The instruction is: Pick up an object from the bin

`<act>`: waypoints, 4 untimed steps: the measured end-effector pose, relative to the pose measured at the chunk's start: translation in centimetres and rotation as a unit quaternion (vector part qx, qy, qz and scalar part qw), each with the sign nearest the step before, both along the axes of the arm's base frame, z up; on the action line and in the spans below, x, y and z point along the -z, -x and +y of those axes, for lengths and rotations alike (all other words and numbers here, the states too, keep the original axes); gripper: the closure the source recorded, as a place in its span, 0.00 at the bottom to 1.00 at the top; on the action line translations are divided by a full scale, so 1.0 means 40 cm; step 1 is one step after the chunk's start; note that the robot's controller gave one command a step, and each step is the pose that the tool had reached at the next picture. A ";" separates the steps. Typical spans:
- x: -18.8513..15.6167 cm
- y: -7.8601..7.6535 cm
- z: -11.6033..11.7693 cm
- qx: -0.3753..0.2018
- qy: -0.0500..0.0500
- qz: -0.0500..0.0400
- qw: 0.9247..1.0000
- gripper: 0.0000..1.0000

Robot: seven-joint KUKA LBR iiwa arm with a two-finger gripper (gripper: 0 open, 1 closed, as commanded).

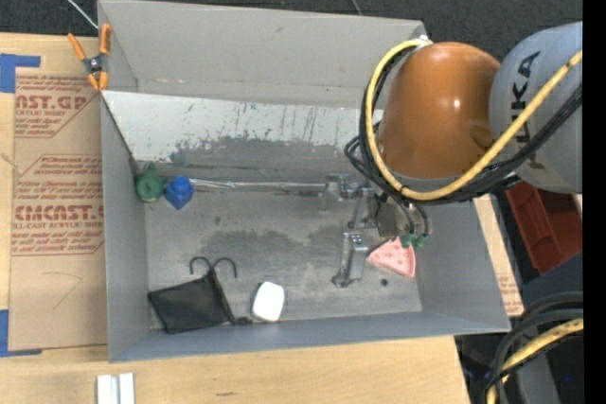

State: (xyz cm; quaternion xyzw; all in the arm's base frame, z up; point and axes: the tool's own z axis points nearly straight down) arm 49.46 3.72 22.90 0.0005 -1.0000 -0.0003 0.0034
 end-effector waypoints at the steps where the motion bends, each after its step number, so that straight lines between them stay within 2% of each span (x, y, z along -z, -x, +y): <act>1: -0.011 -0.003 -0.001 0.000 0.000 -0.004 1.000 0.00; 2: 0.284 0.017 0.130 0.003 -0.001 -0.003 1.000 0.00; 3: 0.172 -0.033 0.358 -0.059 -0.002 -0.006 0.998 0.00; 4: 0.302 0.036 0.269 -0.181 -0.001 -0.001 0.983 0.00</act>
Offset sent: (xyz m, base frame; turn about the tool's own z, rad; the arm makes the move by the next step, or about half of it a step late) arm -0.0113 0.0703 -0.1590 0.0089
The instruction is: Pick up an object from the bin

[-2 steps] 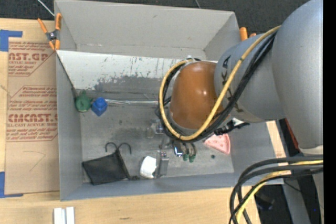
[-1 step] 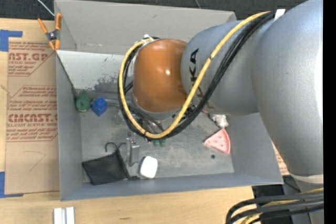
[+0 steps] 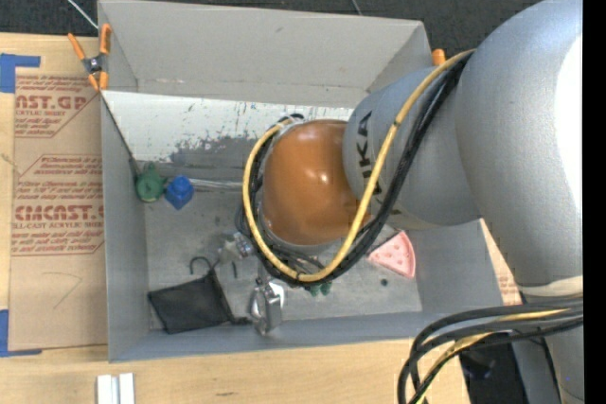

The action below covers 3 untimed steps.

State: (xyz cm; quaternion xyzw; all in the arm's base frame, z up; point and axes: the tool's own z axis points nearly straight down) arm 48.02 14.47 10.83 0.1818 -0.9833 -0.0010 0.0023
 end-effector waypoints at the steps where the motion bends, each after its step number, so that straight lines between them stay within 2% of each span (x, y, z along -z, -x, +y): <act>1: 0.089 -0.014 0.190 0.020 -0.006 -0.014 1.000 0.00; 2: 0.096 -0.002 0.224 -0.056 -0.001 -0.001 0.998 1.00; 3: 0.096 -0.002 0.224 -0.056 -0.001 -0.001 0.998 1.00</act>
Offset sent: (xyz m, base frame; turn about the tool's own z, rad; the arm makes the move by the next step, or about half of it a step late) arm 0.0003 0.0893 -0.0383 -0.1126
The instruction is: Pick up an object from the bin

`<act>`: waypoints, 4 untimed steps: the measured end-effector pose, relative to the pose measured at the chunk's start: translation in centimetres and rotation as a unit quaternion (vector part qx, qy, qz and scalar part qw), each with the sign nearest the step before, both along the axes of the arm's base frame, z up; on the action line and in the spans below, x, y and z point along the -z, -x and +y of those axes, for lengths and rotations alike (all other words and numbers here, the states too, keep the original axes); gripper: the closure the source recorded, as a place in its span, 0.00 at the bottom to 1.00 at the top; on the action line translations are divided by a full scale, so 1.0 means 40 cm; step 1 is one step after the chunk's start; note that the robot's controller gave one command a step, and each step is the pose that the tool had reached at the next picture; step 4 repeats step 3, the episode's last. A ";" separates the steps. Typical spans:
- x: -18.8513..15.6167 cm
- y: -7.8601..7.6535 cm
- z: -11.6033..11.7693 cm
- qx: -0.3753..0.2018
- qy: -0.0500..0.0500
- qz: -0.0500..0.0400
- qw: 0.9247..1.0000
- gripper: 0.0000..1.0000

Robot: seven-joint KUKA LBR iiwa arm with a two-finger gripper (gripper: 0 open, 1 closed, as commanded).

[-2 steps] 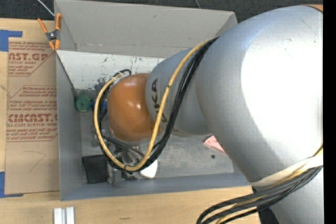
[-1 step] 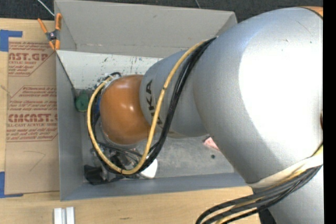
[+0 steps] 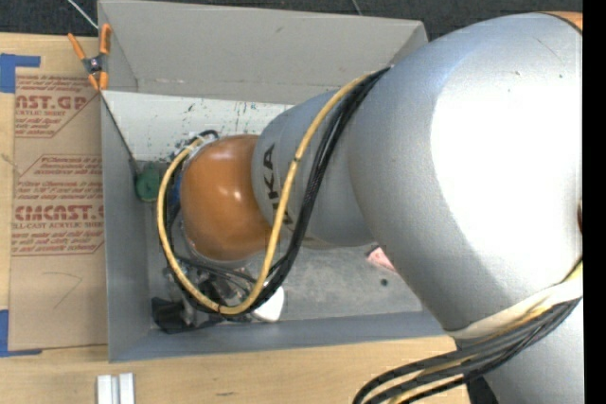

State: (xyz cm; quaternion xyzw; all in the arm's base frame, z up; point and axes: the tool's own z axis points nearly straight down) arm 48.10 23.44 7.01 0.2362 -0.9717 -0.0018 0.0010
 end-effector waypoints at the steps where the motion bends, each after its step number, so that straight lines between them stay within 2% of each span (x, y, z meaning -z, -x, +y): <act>1: -0.015 0.005 -0.002 0.000 0.002 0.004 1.000 1.00; 2: -0.071 0.008 -0.003 0.000 0.003 0.005 1.000 1.00; 3: -0.208 0.003 0.000 0.000 0.001 0.001 1.000 1.00; 4: -0.208 0.003 0.000 0.000 0.001 0.001 1.000 1.00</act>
Offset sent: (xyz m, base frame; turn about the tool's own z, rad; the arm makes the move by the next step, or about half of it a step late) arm -0.0001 -0.0001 0.0015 0.0000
